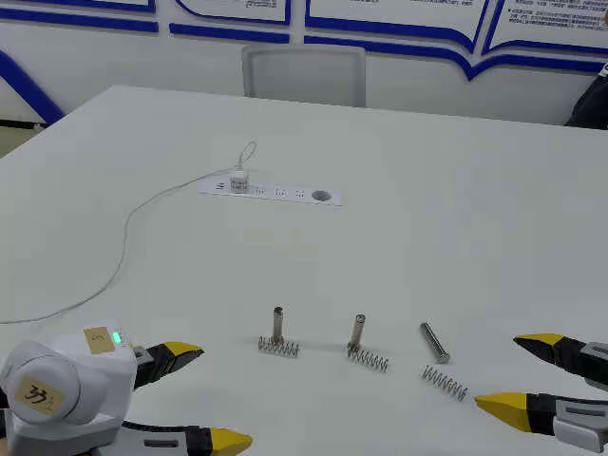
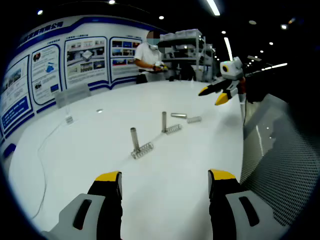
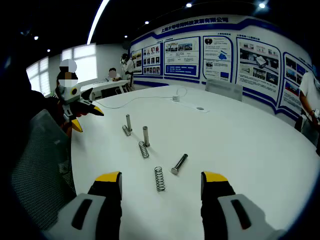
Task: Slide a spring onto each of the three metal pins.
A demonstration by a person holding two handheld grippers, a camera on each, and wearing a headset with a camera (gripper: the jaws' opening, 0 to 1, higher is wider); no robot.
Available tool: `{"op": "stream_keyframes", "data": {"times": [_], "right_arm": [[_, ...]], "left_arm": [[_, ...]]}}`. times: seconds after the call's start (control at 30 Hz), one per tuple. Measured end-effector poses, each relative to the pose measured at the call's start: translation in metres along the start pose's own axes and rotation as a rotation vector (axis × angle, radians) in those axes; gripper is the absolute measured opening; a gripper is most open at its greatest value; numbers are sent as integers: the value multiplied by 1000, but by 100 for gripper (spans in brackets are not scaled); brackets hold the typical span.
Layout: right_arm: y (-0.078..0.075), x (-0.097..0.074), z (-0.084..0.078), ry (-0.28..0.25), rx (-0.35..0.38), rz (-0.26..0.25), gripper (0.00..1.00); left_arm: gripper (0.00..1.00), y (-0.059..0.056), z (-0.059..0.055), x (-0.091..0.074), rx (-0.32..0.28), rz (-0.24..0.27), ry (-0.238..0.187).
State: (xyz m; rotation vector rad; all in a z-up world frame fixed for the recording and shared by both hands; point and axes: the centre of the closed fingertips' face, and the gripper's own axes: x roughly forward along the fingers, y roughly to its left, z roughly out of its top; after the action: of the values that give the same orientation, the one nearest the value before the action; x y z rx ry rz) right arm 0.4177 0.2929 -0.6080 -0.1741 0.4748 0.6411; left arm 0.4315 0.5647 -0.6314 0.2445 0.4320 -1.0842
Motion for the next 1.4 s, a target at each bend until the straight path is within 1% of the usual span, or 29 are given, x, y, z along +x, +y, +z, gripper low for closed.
{"op": "stream_keyframes", "data": {"times": [0.2,0.3,0.43,0.57,0.77,0.9,1.0,1.07,1.2,1.33,1.37,1.4], "right_arm": [[0,-1,-6,15,16,-14,63],[1,-2,-9,25,18,-17,63],[0,-3,-6,27,20,-25,62],[-2,-4,-3,28,21,-34,61],[-3,-1,-8,57,46,-44,57],[-6,2,-7,68,54,-48,54],[-13,5,-1,84,58,-58,49],[-18,8,4,82,57,-65,46],[-25,18,13,98,57,-76,42],[-30,32,15,137,64,-83,38],[-31,35,15,140,69,-84,37],[-33,38,13,158,81,-93,37]], "left_arm": [[71,0,-4,3,-2,-10,1],[71,-1,-3,3,-3,-15,0],[71,0,0,4,1,-16,-9],[71,1,1,4,0,-16,-14],[71,-1,-1,3,-4,-15,-14],[70,-1,-2,3,-8,-12,-14],[70,0,-2,3,-9,-9,-12],[70,0,-2,3,-10,-8,-13],[70,-1,0,3,-11,-3,-16],[69,-3,-1,2,-11,-1,-14],[69,-3,-1,2,-11,0,-14],[69,-3,-1,1,-12,1,-14]]}}
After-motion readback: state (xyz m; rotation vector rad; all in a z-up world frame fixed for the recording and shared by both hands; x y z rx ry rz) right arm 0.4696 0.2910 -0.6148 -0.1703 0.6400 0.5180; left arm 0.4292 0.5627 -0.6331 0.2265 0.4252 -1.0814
